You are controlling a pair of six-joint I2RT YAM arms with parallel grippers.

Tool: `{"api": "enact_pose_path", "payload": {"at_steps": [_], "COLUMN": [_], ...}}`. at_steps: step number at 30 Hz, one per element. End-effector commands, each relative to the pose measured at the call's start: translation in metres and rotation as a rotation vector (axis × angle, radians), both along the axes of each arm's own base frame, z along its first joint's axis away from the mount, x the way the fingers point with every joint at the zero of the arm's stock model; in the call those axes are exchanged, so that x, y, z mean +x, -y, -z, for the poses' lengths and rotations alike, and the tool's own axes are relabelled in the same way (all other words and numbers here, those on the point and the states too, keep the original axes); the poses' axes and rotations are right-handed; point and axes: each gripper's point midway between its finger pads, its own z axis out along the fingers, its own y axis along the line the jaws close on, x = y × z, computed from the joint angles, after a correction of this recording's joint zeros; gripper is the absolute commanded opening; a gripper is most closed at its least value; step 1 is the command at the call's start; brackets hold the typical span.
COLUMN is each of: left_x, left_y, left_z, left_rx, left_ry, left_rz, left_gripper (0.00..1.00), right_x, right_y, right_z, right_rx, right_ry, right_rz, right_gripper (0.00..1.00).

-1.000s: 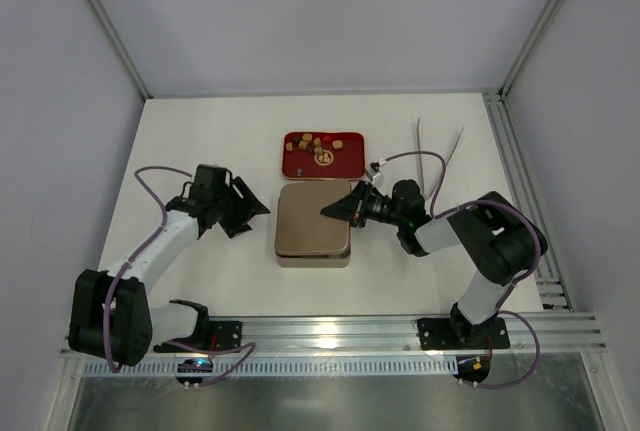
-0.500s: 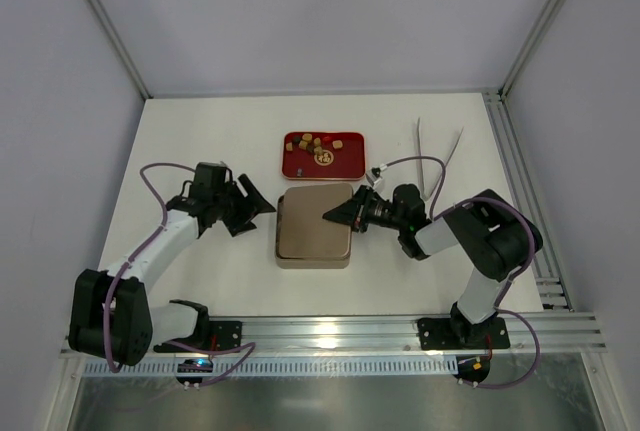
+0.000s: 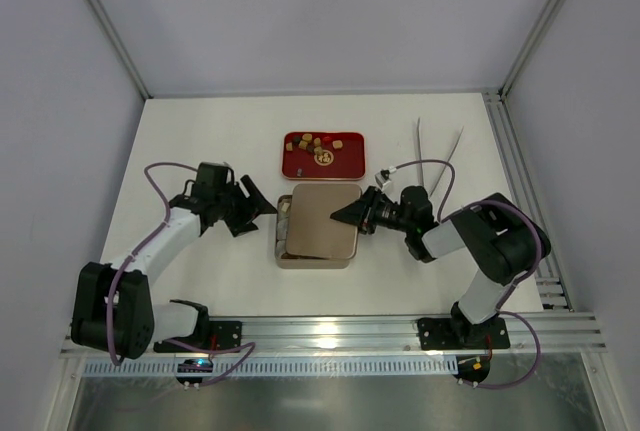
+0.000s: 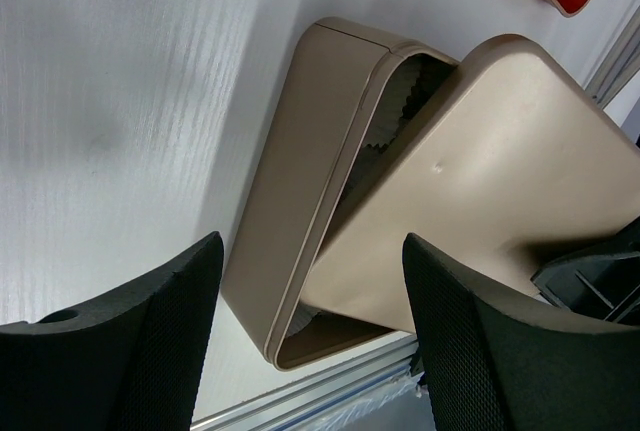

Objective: Pack the chocolate

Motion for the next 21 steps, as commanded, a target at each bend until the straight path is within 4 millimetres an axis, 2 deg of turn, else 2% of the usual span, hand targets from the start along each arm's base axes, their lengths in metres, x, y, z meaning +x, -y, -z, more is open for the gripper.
{"api": "enact_pose_path", "payload": {"at_steps": [1,6,21], "left_x": [0.010,0.010,0.009], "left_y": [0.005,0.005,0.006], "left_z": [-0.009,-0.008,-0.006], "left_rx": [-0.018,-0.019,-0.021], "left_ry": [0.047,0.043,0.040], "left_rz": [0.019,0.020,0.023], "left_gripper": [0.72,0.71,0.71], "right_x": [0.000,0.002,0.005], "right_y": [0.007,0.015,0.035], "right_z": [-0.015,-0.012,0.007], "right_rx": [0.008,-0.022,-0.154], "right_ry": [0.089,0.089,0.082], "right_rz": [0.002,0.013,0.042], "right_gripper": [0.32,0.36,0.38]}}
